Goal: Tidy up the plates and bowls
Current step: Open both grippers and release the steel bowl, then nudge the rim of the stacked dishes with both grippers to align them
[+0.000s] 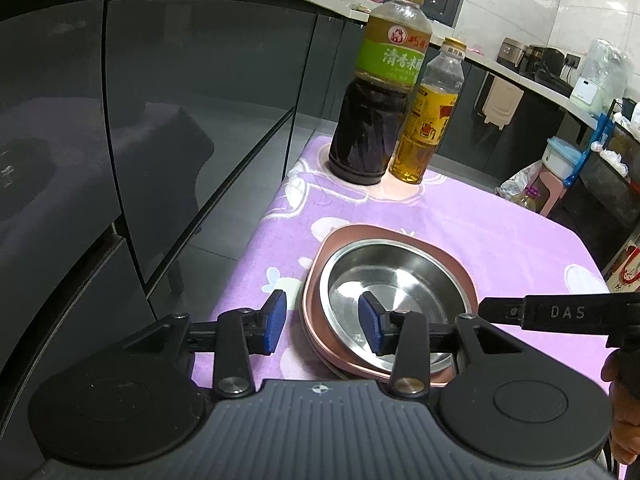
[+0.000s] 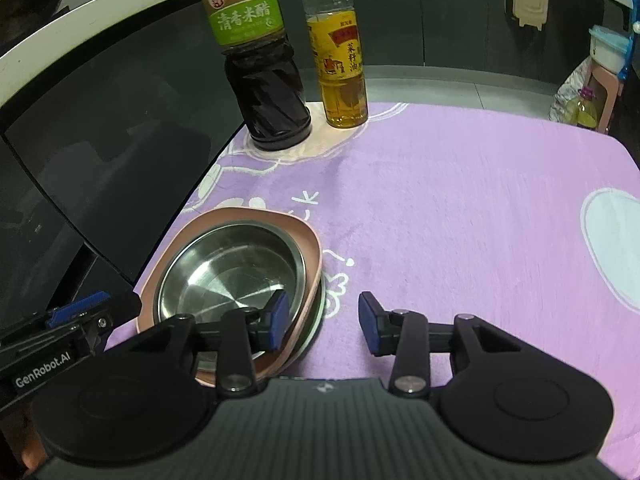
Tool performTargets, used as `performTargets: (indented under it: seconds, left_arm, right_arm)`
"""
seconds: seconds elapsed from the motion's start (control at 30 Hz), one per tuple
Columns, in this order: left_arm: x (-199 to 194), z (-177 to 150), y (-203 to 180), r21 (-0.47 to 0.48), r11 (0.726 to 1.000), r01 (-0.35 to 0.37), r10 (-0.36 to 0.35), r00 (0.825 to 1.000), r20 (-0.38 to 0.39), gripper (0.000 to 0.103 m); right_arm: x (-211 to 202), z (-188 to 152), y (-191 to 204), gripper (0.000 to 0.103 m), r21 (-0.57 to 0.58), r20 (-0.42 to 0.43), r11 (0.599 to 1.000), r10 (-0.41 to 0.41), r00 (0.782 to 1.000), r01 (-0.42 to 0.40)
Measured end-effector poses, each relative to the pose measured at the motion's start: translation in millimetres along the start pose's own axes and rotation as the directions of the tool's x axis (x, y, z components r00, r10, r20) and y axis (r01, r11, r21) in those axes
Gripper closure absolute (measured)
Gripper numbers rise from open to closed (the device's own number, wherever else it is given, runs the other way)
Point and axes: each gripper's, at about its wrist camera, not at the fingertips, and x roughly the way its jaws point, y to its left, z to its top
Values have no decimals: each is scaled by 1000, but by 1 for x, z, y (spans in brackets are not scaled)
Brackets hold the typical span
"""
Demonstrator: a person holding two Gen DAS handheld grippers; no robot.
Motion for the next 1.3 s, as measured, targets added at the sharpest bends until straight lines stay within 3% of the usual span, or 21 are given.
performTargets:
  seconds: [0.43, 0.57, 1.0, 1.3]
  left_arm:
    - [16, 0, 4, -20, 1000, -13, 12, 999, -41, 63]
    - [25, 0, 7, -34, 999, -24, 21, 998, -65, 62]
    - [46, 0, 8, -54, 999, -2, -5, 993, -120, 61]
    - [54, -2, 1, -17, 1000, 23, -25, 993, -112, 62]
  right_arm:
    - [11, 0, -8, 72, 49, -59, 999, 22, 998, -19]
    - [15, 1, -10, 66, 76, -72, 996, 43, 996, -37]
    - [39, 4, -10, 66, 119, -152, 990, 89, 984, -71]
    - [44, 5, -2, 69, 25, -139, 998, 58, 989, -55]
